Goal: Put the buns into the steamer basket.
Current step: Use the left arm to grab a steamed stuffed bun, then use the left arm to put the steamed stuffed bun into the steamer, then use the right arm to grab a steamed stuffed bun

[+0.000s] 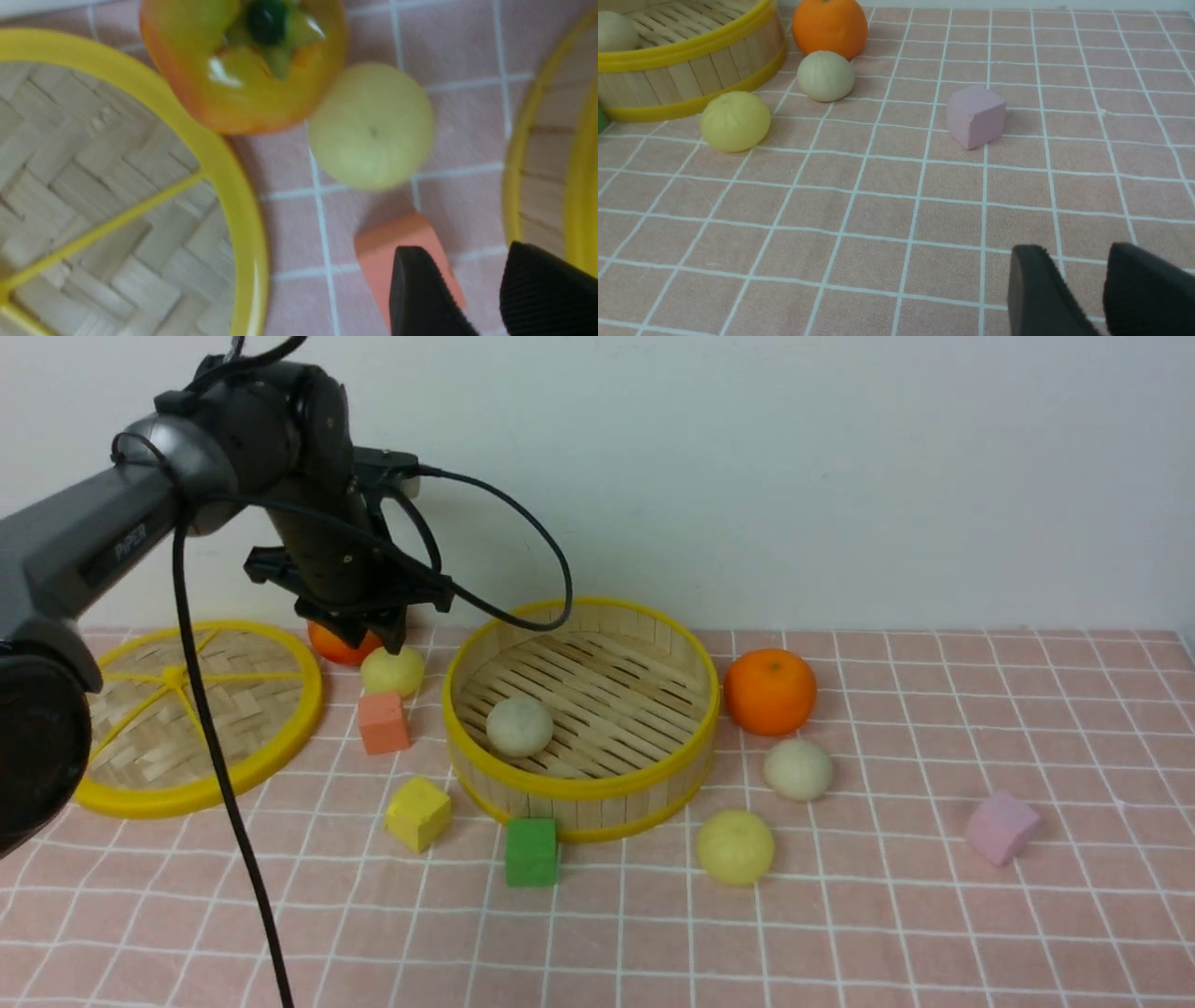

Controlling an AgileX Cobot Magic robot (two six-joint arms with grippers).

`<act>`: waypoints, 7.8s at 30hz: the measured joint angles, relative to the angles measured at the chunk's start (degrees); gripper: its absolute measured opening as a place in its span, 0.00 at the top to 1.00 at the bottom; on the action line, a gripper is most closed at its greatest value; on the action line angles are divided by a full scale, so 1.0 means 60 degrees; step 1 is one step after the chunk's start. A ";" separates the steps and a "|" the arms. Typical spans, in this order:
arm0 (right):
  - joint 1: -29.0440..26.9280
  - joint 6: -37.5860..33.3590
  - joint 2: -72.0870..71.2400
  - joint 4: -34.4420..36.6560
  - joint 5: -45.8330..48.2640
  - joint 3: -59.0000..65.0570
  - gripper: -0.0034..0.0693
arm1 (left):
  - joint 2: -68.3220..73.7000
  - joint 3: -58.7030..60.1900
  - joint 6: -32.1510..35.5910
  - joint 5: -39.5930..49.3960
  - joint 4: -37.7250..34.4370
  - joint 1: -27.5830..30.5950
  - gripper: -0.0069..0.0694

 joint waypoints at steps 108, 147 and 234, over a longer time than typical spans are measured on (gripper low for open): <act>0.0000 0.0000 0.0000 0.0000 0.0000 0.0000 0.62 | -0.0041 -0.0144 0.0139 -0.1400 0.2297 -0.2517 0.93; 0.0000 0.0000 0.0000 0.0000 0.0000 0.0000 0.62 | -0.5786 0.1961 -0.0338 0.1822 -0.0472 -0.2520 0.93; 0.3902 0.0333 2.0103 0.0242 0.5021 -1.5585 0.53 | -1.8487 1.6296 -0.0370 -0.7467 -0.2446 -0.2520 0.91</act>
